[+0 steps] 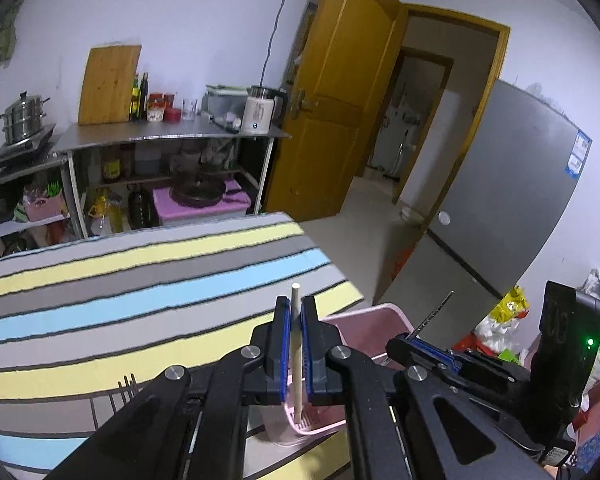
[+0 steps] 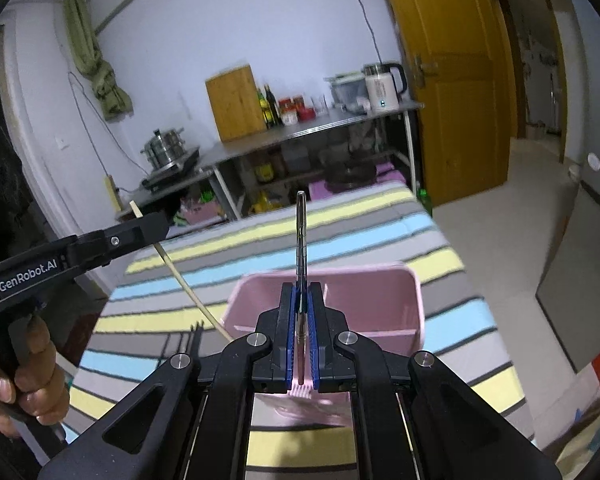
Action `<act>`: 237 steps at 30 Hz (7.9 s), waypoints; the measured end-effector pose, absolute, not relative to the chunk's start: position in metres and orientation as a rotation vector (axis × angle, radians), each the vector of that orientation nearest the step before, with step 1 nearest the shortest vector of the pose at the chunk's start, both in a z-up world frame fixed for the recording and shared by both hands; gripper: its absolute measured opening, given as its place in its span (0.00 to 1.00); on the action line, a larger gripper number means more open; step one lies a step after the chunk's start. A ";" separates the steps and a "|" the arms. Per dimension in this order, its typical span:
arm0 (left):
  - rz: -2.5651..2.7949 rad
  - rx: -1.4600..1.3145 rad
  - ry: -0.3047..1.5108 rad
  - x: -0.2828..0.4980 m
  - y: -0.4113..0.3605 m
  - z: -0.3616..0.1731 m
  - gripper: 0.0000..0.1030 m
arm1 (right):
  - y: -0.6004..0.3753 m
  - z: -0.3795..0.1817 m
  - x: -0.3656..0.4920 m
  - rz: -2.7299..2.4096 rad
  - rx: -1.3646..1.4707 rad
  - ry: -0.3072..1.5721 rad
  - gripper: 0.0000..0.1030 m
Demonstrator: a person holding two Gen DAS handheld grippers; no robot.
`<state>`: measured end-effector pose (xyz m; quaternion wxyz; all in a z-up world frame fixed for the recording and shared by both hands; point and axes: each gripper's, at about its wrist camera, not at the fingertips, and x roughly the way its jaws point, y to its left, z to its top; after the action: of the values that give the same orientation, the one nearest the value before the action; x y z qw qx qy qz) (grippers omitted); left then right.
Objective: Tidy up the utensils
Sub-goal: 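Lift and carry the chopstick and fork with both tools to the pink holder, then lower both utensils into the holder compartments and open both tools, then return both tools to the row and each grasp a black chopstick, then carry the black chopsticks with both tools over the pink holder, then drop the black chopsticks into the holder and open both tools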
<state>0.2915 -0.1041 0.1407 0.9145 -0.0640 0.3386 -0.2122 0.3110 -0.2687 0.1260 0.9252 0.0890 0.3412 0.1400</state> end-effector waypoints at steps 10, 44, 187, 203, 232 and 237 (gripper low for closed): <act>-0.435 -0.098 0.728 0.295 -0.109 0.110 0.06 | -0.271 0.098 0.321 0.279 0.179 0.776 0.06; -0.179 -0.218 0.594 0.139 0.037 0.098 0.18 | -0.240 0.121 0.214 0.410 0.151 0.683 0.15; -0.390 -0.199 0.680 0.157 -0.032 0.145 0.04 | -0.250 0.149 0.221 0.384 0.197 0.677 0.05; -0.455 -0.190 0.531 0.206 -0.075 0.224 0.04 | -0.292 0.216 0.245 0.301 0.221 0.499 0.05; -0.443 -0.192 0.738 0.274 -0.084 0.112 0.08 | -0.291 0.119 0.302 0.274 0.258 0.721 0.13; -0.457 -0.211 0.710 0.263 -0.077 0.113 0.17 | -0.295 0.121 0.294 0.263 0.278 0.703 0.17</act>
<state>0.2633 -0.0772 0.1130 0.9069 -0.1023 0.3437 -0.2212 0.2943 -0.2954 0.1205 0.9210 0.1351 0.3422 0.1283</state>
